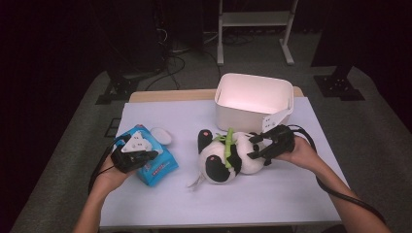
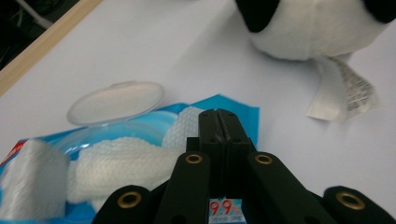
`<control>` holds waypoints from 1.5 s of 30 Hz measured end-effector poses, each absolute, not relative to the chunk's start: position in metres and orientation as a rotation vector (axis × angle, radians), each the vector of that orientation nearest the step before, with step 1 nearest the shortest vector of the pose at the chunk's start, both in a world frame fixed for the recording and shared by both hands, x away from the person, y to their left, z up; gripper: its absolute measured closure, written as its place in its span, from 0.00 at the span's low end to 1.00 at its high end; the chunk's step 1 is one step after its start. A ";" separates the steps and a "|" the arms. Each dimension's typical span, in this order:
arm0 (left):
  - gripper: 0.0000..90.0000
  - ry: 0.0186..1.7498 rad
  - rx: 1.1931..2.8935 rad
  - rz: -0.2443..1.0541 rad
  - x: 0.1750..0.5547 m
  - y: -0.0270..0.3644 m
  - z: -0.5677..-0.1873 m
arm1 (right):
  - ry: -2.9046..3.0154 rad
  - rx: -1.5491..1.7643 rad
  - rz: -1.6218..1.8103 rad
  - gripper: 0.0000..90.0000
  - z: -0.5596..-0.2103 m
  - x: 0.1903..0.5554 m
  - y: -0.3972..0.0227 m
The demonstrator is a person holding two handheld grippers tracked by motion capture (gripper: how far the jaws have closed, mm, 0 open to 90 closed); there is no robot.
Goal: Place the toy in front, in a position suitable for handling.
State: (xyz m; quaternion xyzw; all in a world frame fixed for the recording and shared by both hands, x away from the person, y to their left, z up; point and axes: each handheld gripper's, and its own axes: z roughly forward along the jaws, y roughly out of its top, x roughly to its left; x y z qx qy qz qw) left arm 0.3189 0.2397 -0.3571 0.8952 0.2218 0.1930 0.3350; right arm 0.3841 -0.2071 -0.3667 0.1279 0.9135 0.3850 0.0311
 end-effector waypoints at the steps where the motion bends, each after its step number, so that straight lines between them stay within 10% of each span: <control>1: 0.99 0.556 2.326 0.491 0.317 0.236 -0.353 | 2.814 0.395 1.187 0.42 -0.367 0.384 -0.207; 45: 0.99 0.207 2.255 0.285 0.317 0.122 -0.294 | 2.824 0.405 1.225 0.34 -0.387 0.395 -0.237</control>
